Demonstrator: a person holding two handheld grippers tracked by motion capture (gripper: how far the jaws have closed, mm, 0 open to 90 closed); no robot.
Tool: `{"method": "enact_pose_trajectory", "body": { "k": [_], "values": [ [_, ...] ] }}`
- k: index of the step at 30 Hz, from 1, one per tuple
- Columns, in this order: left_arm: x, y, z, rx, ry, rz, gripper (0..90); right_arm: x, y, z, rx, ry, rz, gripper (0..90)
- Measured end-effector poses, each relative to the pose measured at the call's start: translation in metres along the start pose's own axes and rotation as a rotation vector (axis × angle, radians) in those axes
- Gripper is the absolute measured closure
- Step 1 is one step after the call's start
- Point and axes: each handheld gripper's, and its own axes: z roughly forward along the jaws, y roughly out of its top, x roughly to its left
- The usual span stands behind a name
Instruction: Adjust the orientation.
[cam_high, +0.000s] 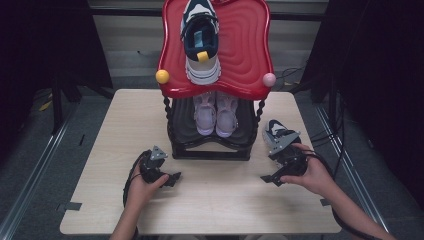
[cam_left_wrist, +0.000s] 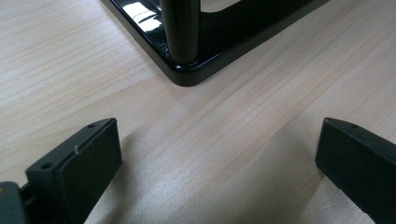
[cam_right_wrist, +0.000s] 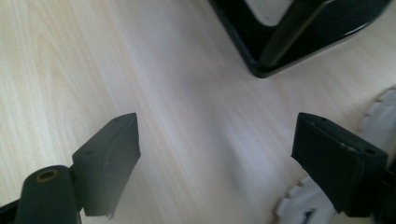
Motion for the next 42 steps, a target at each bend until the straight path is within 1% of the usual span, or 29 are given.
{"method": "enact_pose_trajectory", "body": {
  "k": [1,2,3,4,5,7,9,11,13,14,15,18,20,23,25,27,30,32,33,35,37,38,40,42],
  "values": [
    [0.000,0.000,0.000,0.000,0.000,0.000,0.0,-0.003,0.001,-0.003,0.003,-0.010,0.005,14.5],
    [0.000,0.000,0.000,0.000,0.000,0.000,0.0,-0.006,0.002,-0.005,-0.002,-0.019,-0.004,14.5],
    [0.000,0.000,0.000,0.000,0.000,0.000,0.0,-0.008,0.003,-0.007,0.004,-0.026,0.005,14.6],
    [0.000,0.000,0.000,0.000,0.000,0.000,0.0,-0.011,0.003,-0.009,-0.001,-0.034,-0.001,14.5],
    [0.000,0.000,0.000,0.000,0.000,0.000,0.0,-0.013,0.003,-0.011,0.001,-0.048,0.005,14.6],
    [0.000,0.000,0.000,0.000,0.000,0.000,0.0,-0.018,0.002,-0.014,0.002,-0.060,0.015,14.6],
    [0.000,0.000,0.000,0.000,0.000,0.000,0.0,-0.022,0.000,-0.017,0.005,-0.079,0.015,14.5],
    [0.000,0.000,0.000,0.000,0.000,0.000,0.0,-0.027,-0.003,-0.020,-0.002,-0.098,0.029,14.6],
    [0.000,0.000,0.000,0.000,0.000,0.000,0.0,-0.031,-0.006,-0.021,-0.007,-0.113,0.042,14.6],
    [0.000,0.000,0.000,0.000,0.000,0.000,0.0,-0.033,-0.009,-0.021,-0.003,-0.128,0.041,14.6],
    [0.000,0.000,0.000,0.000,0.000,0.000,0.0,-0.035,-0.011,-0.020,0.001,-0.131,0.044,14.6],
    [0.000,0.000,0.000,0.000,0.000,0.000,0.0,-0.038,-0.017,-0.017,0.023,-0.158,0.051,14.6],
    [0.000,0.000,0.000,0.000,0.000,0.000,0.0,-0.041,-0.021,-0.015,0.033,-0.155,0.067,14.6],
    [0.000,0.000,0.000,0.000,0.000,0.000,0.0,-0.040,-0.024,-0.012,0.053,-0.140,0.071,17.2],
    [0.000,0.000,0.000,0.000,0.000,0.000,0.0,-0.039,-0.025,-0.010,0.063,-0.137,0.052,18.7],
    [0.000,0.000,0.000,0.000,0.000,0.000,0.0,-0.037,-0.025,-0.011,0.066,-0.143,0.051,19.1],
    [0.000,0.000,0.000,0.000,0.000,0.000,0.0,-0.036,-0.025,-0.013,0.056,-0.139,0.048,24.7],
    [0.000,0.000,0.000,0.000,0.000,0.000,0.0,-0.036,-0.024,-0.015,0.038,-0.126,0.063,27.1],
    [0.000,0.000,0.000,0.000,0.000,0.000,0.0,-0.036,-0.024,-0.015,0.038,-0.124,0.062,29.1],
    [0.000,0.000,0.000,0.000,0.000,0.000,0.0,-0.035,-0.022,-0.015,0.045,-0.139,0.043,31.5],
    [0.000,0.000,0.000,0.000,0.000,0.000,0.0,-0.035,-0.021,-0.015,0.049,-0.145,0.042,33.9],
    [0.000,0.000,0.000,0.000,0.000,-0.001,0.0,-0.035,-0.021,-0.015,0.051,-0.155,0.031,35.7],
    [0.000,0.000,0.000,0.000,0.000,0.000,0.0,-0.034,-0.021,-0.015,0.045,-0.171,0.031,40.1],
    [0.000,0.000,0.000,0.000,0.000,0.000,0.0,-0.036,-0.022,-0.016,0.041,-0.185,0.015,45.5]
  ]
}}
